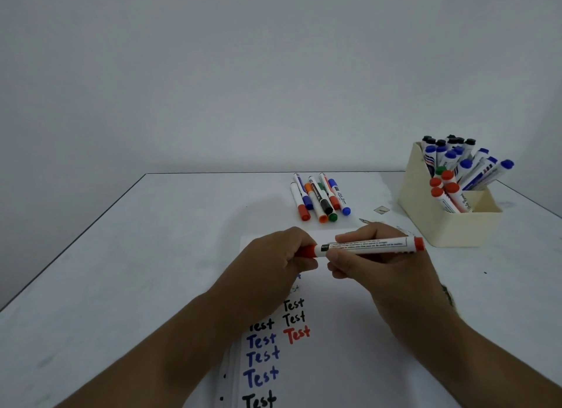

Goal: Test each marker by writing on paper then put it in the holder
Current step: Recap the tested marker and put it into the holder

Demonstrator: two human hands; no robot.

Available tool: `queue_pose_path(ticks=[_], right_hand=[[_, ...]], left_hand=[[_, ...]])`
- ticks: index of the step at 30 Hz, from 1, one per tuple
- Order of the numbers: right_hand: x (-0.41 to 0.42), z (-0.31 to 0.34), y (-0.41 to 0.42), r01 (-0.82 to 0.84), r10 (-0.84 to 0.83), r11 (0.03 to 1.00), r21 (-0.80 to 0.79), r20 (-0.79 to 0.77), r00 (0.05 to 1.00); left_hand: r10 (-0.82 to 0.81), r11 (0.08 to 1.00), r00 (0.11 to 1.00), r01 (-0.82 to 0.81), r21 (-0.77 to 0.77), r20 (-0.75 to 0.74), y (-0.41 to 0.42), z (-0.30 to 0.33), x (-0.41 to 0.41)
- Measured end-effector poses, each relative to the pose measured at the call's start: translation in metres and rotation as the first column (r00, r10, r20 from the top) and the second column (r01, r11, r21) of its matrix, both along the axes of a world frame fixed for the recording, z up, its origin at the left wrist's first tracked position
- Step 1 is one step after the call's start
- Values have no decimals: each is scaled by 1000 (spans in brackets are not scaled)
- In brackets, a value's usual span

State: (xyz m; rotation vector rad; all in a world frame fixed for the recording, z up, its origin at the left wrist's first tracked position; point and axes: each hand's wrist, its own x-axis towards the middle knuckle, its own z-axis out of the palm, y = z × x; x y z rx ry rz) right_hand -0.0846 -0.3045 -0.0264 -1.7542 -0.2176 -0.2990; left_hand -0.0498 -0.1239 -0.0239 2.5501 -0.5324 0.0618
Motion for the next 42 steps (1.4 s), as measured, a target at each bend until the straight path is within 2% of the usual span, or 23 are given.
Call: queue_pose_path(ticks=[4,11,13,16,18,20,23,27,30,34,38,40,42], right_hand=[[-3,0,1,-10,11,999,-38,22,1000],[0,4,3,74,-74,997,32,-16,997],[-1,10,-3,107,-105,988,115,-26,994],[-2,32,-18,137,-142,931,339,-9,990],[-2,49,-32,172,-205,916,362,56,977],[-2,66,-49,222,-270,934,280,144,952],[1,86,-82,367,-369,928,61,260,892],[14,100,-131,529,-421,807,-260,374,826],[28,99,-161,570,-425,717,-402,396,814],[41,86,-180,486,-318,649,-586,371,872],[55,68,-184,334,-240,572,-749,237,942],[61,59,-185,287,-234,534,-795,188,954],[64,53,-186,286,-255,539,-792,170,952]], left_hand=[[3,1000,1000,-3,0,8,-2,0,-2],[14,997,996,-7,-75,83,5,-6,4],[45,996,996,-38,-86,78,15,-12,9],[132,985,982,-114,-129,139,30,-18,20],[170,978,974,-149,-143,149,34,-22,25],[189,976,973,-171,-136,135,35,-26,29],[201,975,975,-190,-115,96,38,-30,35],[222,973,974,-217,-78,54,38,-33,38],[228,973,972,-225,-46,61,35,-34,37],[227,974,972,-225,-38,64,34,-33,37],[219,976,974,-218,-25,64,36,-34,38],[216,976,974,-214,-27,67,37,-34,39],[214,977,974,-212,-31,73,36,-33,40]])
